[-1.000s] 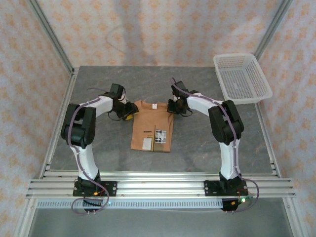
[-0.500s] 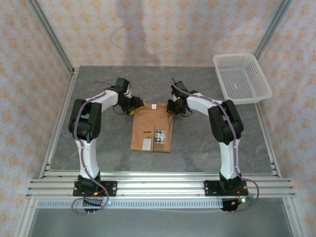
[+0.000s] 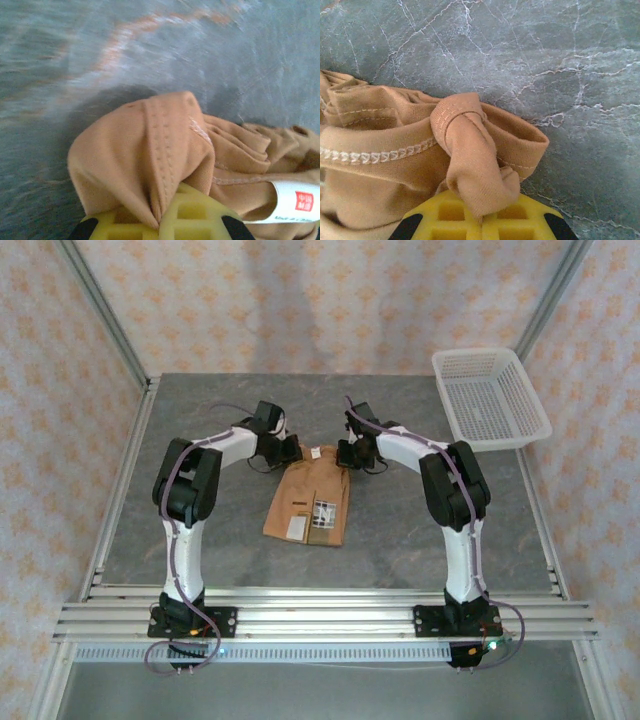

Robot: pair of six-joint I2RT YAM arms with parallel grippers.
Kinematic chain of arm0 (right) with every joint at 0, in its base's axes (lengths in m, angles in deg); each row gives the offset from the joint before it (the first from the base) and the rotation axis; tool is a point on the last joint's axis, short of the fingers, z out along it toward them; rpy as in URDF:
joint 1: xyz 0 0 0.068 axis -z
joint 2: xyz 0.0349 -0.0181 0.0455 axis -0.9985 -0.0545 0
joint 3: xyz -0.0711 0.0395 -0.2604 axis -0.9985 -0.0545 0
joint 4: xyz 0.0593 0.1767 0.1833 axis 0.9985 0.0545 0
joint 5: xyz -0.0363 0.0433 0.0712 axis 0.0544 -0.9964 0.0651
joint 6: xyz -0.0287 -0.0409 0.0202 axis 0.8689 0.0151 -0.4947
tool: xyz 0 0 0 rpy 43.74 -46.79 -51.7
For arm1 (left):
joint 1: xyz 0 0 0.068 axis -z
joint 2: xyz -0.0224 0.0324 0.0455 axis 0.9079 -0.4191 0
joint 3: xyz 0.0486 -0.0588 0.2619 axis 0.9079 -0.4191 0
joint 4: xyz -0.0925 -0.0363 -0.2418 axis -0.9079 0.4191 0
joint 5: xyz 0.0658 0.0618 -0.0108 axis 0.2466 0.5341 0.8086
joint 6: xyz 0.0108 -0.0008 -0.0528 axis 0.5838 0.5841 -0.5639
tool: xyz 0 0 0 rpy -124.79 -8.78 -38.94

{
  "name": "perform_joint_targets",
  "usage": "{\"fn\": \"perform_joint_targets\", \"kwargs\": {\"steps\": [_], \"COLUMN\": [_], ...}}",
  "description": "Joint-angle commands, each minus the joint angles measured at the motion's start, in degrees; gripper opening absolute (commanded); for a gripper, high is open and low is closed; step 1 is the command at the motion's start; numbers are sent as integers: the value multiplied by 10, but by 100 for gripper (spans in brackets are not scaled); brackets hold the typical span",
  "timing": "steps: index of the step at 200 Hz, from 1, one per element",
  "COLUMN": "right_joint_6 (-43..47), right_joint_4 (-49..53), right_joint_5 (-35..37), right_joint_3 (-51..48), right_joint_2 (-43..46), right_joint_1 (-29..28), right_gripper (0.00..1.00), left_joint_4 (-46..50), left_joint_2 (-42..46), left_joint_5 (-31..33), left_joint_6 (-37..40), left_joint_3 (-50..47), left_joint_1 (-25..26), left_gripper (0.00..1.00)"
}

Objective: Fold the inside-out t-shirt

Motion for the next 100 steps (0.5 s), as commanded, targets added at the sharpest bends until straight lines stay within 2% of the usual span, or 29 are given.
{"fn": "perform_joint_targets", "kwargs": {"steps": [1,30,39,100], "right_joint_6": [12,6,4,-45], "right_joint_4": [40,84,87,82], "right_joint_5": [31,108,118,96], "right_joint_3": [17,25,23,16], "right_joint_2": [10,48,54,26], "right_joint_1": [0,8,8,8], "right_gripper": [6,43,49,51], "left_joint_4": [25,45,40,35], "left_joint_2": [-4,24,37,64], "left_joint_5": [14,34,36,39], "left_joint_6": [7,5,-1,-10], "left_joint_3": [4,2,-7,-26], "left_joint_1": [8,8,8,8], "left_gripper": [0,0,0,0]}}
